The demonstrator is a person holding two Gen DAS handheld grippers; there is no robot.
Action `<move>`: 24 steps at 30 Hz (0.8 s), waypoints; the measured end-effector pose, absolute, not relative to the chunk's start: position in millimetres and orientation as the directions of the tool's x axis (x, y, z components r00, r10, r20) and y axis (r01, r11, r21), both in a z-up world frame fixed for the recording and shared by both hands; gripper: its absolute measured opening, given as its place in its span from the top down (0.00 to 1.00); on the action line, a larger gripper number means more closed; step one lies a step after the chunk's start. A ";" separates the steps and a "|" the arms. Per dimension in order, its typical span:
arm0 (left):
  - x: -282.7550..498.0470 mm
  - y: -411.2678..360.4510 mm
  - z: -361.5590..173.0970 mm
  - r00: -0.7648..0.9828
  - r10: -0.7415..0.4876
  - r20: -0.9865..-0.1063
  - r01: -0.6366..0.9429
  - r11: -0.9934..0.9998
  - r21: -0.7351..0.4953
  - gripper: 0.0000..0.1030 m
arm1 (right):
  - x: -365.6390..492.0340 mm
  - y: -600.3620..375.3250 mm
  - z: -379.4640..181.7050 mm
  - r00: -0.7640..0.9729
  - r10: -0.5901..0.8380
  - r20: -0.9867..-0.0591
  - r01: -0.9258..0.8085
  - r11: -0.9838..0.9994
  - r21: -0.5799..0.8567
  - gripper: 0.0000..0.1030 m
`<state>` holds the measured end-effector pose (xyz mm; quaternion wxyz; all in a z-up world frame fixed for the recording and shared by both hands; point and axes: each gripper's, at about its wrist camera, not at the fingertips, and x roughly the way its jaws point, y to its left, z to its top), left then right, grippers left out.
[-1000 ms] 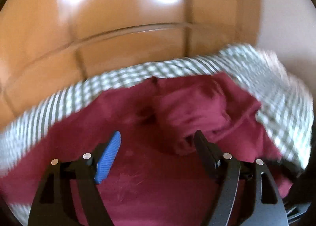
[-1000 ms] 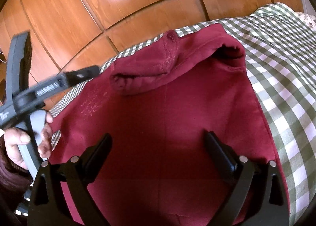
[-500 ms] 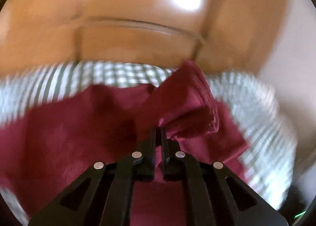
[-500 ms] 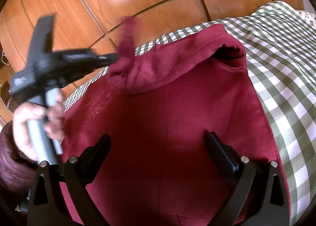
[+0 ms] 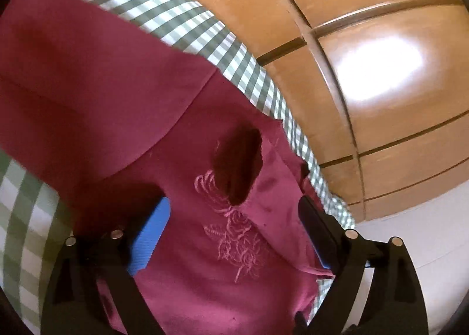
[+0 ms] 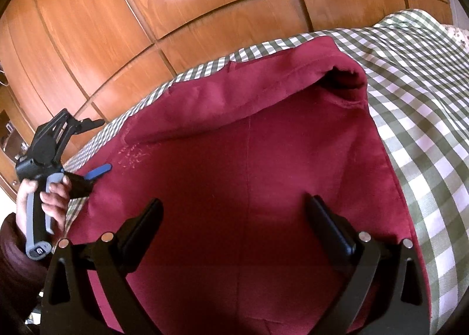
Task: Fold small clothes
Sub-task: 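Grasp the sweater edge with the left tool and fold it inward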
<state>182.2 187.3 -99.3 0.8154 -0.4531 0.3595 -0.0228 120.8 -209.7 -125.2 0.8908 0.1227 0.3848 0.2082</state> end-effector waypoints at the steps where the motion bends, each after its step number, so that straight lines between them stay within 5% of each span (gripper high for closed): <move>1: 185.6 185.9 -96.3 0.739 -0.362 -0.569 -0.278 0.606 -0.746 0.28 | 120.9 -209.2 -125.4 0.617 0.463 -0.636 -0.276 0.885 0.375 0.04; 5: 212.4 163.2 -85.3 0.703 -0.378 -0.603 -0.224 0.687 -0.691 0.31 | 121.1 -208.9 -126.1 0.616 0.458 -0.640 -0.277 0.887 0.369 0.04; 6: 219.3 157.0 -87.5 0.685 -0.382 -0.621 -0.217 0.706 -0.674 0.43 | 121.5 -208.7 -126.0 0.615 0.456 -0.643 -0.276 0.888 0.367 0.04; 7: 228.5 148.4 -89.7 0.655 -0.364 -0.662 -0.220 0.746 -0.628 0.69 | 121.4 -208.6 -125.4 0.613 0.454 -0.646 -0.274 0.890 0.365 0.04; 8: 233.7 142.1 -94.6 0.632 -0.345 -0.694 -0.222 0.777 -0.589 0.84 | 121.9 -207.6 -123.7 0.607 0.448 -0.657 -0.271 0.893 0.359 0.04; 17: 198.4 160.9 -44.3 0.737 -0.290 -0.611 -0.151 0.810 -0.567 0.88 | 167.6 -242.1 -88.0 0.627 0.528 -0.572 -0.182 0.814 0.551 0.02; 24: 186.7 182.5 -61.5 0.712 -0.231 -0.663 -0.207 0.833 -0.513 0.88 | 226.9 -267.1 -102.4 0.636 0.484 -0.601 -0.046 0.801 0.597 0.02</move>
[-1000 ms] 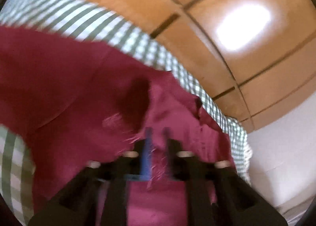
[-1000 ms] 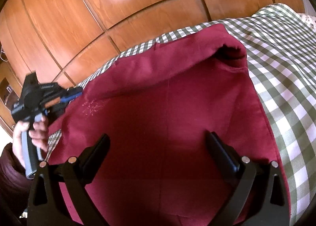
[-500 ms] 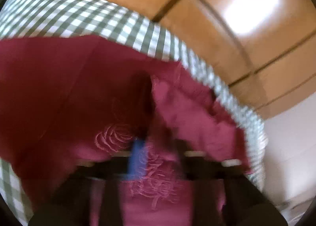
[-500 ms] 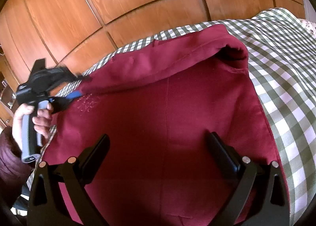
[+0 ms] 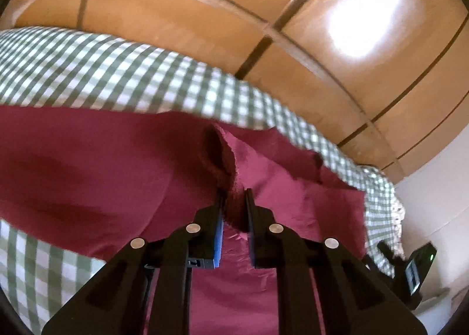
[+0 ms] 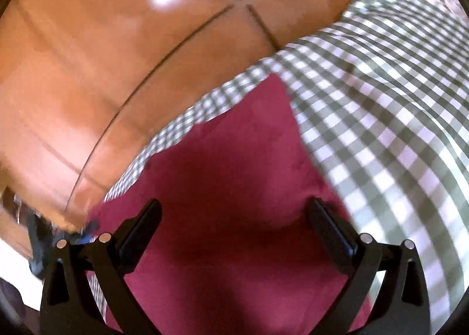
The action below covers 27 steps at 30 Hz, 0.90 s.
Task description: Fold small clothes
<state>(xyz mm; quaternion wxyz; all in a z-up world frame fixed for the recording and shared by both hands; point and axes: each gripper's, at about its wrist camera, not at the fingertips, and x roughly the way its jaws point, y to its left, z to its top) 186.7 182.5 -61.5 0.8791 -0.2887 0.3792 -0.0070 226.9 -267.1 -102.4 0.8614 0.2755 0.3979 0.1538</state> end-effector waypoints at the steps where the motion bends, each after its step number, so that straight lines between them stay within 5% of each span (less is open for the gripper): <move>1: 185.9 183.5 -68.3 0.702 -0.230 -0.674 -0.214 0.834 -0.508 0.88 | 228.3 -269.3 -105.8 0.630 0.467 -0.621 -0.030 0.813 0.581 0.02; 6: 188.0 173.7 -95.6 0.643 -0.193 -0.741 -0.228 0.875 -0.427 0.88 | 207.6 -262.8 -101.0 0.564 0.465 -0.682 -0.085 0.855 0.512 0.02; 13: 176.9 166.6 -85.1 0.692 -0.162 -0.704 -0.181 0.904 -0.387 0.88 | 218.3 -220.1 -62.2 0.588 0.473 -0.656 -0.238 0.876 0.419 0.02; 20: 171.0 174.6 -91.0 0.664 0.004 -0.747 -0.280 0.928 -0.244 0.86 | 303.5 -192.5 -120.2 0.545 0.235 -0.804 -0.105 0.971 0.213 0.02; 27: 166.9 173.1 -63.0 0.755 -0.047 -0.654 -0.217 0.924 -0.316 0.86 | 297.3 -190.1 -130.0 0.600 0.207 -0.772 -0.121 0.978 0.168 0.02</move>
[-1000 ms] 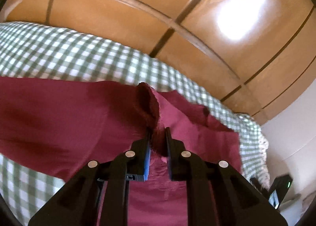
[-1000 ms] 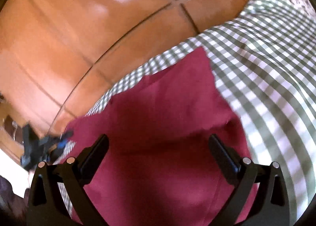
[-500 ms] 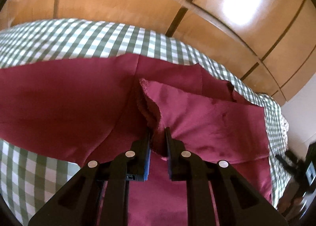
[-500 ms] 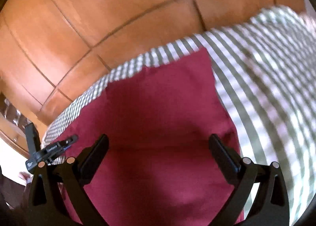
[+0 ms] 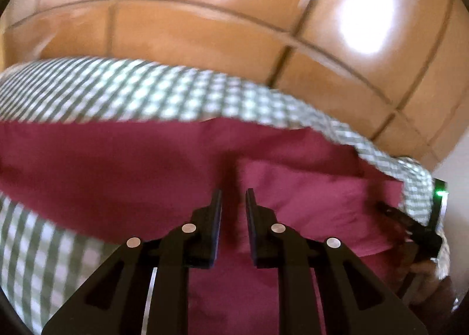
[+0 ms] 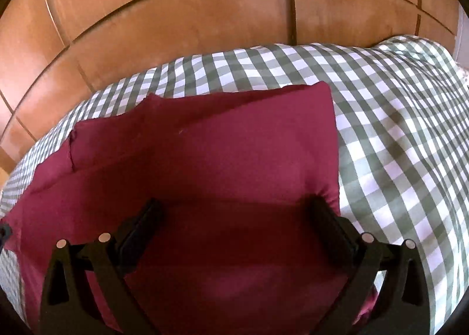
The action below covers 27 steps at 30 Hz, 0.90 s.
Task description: Fold small clothes
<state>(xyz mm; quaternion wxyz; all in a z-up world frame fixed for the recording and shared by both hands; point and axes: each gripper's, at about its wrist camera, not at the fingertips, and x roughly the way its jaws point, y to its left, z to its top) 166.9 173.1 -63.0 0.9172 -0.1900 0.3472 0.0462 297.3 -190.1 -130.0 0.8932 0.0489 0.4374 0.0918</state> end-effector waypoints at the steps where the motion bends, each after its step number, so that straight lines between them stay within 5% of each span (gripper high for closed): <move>1: 174.6 162.3 -59.8 0.758 -0.053 -0.650 -0.186 0.938 -0.292 0.86 | 294.9 -188.7 -128.8 0.602 0.201 -0.773 -0.121 0.980 0.161 0.02; 6: 225.0 146.4 -101.9 0.618 0.044 -0.785 -0.237 0.963 -0.132 0.86 | 295.0 -185.9 -127.7 0.608 0.193 -0.770 -0.123 0.981 0.148 0.02; 14: 205.1 156.9 -98.7 0.650 0.029 -0.760 -0.252 0.951 -0.179 0.85 | 296.5 -182.1 -126.5 0.610 0.170 -0.774 -0.119 0.985 0.122 0.02; 16: 190.0 162.2 -92.4 0.646 0.060 -0.761 -0.285 0.944 -0.167 0.48 | 292.4 -182.4 -119.7 0.614 0.149 -0.775 -0.105 0.989 0.107 0.02; 18: 167.6 168.7 -84.2 0.680 0.068 -0.730 -0.305 0.932 -0.197 0.33 | 281.9 -182.6 -111.3 0.624 0.134 -0.770 -0.089 0.991 0.100 0.02; 27: 94.6 216.0 -94.3 0.652 0.085 -0.753 -0.416 0.871 -0.262 0.33 | 172.5 -157.8 -93.7 0.628 0.236 -0.742 -0.217 0.968 0.124 0.02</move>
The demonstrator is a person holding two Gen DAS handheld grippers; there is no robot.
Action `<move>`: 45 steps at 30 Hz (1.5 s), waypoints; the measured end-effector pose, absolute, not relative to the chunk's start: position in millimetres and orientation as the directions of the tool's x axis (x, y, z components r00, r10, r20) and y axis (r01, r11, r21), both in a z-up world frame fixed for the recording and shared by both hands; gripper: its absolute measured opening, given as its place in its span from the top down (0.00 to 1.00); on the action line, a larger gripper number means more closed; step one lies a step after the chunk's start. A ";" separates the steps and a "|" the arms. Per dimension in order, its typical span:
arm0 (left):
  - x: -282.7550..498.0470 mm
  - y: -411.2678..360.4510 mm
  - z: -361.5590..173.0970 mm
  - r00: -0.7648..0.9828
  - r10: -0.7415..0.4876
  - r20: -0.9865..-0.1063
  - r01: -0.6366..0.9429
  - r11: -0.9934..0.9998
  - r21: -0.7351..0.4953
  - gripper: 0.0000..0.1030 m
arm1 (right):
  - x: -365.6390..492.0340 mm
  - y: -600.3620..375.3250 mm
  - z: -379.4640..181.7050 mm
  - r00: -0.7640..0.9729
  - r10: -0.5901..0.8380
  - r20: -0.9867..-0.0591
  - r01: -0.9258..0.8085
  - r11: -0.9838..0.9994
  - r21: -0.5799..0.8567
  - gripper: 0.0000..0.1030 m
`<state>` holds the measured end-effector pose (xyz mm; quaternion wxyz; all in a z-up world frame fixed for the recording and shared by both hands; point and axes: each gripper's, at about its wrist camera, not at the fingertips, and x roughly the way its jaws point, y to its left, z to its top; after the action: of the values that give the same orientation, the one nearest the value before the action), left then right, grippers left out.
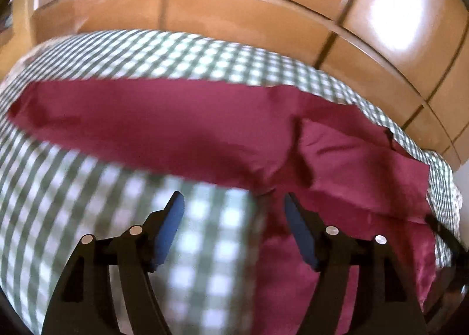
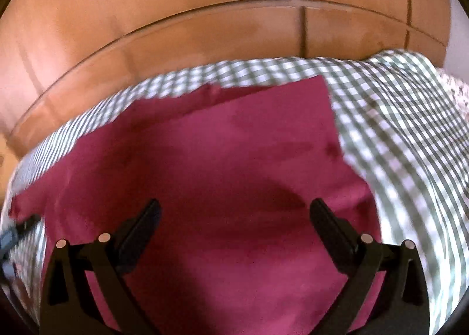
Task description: Fold small clothes
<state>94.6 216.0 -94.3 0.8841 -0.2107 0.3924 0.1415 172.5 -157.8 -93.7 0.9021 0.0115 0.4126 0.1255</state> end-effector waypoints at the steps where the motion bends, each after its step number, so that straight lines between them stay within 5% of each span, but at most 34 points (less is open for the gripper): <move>1: 85.0 225.4 -96.4 0.652 0.083 -0.754 -0.431 0.859 -0.277 0.33 | 159.6 -147.2 -99.7 0.614 0.239 -0.752 -0.249 0.963 0.103 0.02; 5: 56.9 266.5 -98.2 0.657 0.103 -0.746 -0.500 0.801 -0.329 0.34 | 129.4 -120.6 -129.3 0.585 0.191 -0.788 -0.310 0.951 0.000 0.02; 12: 9.3 380.1 -92.7 0.637 0.225 -0.737 -0.690 0.593 -0.416 0.52 | 127.3 -123.0 -134.8 0.600 0.210 -0.772 -0.296 0.955 0.029 0.02; 24: 3.1 502.6 -104.3 0.611 0.241 -0.754 -0.775 0.374 -0.509 0.52 | 128.2 -123.1 -133.7 0.609 0.200 -0.768 -0.292 0.956 0.017 0.02; 25: 8.6 504.7 -104.2 0.605 0.247 -0.757 -0.778 0.385 -0.497 0.57 | 126.6 -123.7 -133.8 0.609 0.198 -0.768 -0.290 0.957 0.016 0.02; 27: 18.2 503.4 -101.4 0.596 0.244 -0.765 -0.772 0.435 -0.463 0.94 | 126.7 -123.9 -133.8 0.610 0.196 -0.768 -0.290 0.957 0.013 0.02; 34: 28.1 464.6 -65.4 0.703 0.232 -0.672 -0.664 0.551 -0.505 0.94 | 126.8 -123.3 -134.3 0.611 0.193 -0.768 -0.289 0.957 0.010 0.02; 40: 53.6 387.8 -17.0 0.832 0.076 -0.550 -0.434 0.707 -0.558 0.94 | 126.6 -123.7 -134.4 0.612 0.195 -0.766 -0.289 0.957 0.013 0.02; 45: 81.4 310.5 -8.1 0.843 -0.063 -0.533 -0.283 0.792 -0.541 0.94 | 126.7 -124.5 -134.5 0.612 0.204 -0.764 -0.289 0.957 0.023 0.02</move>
<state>81.4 310.5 -8.1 0.9064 -0.3166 0.2731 0.0606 126.7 -124.5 -134.5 0.8963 -0.0511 0.4186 0.1374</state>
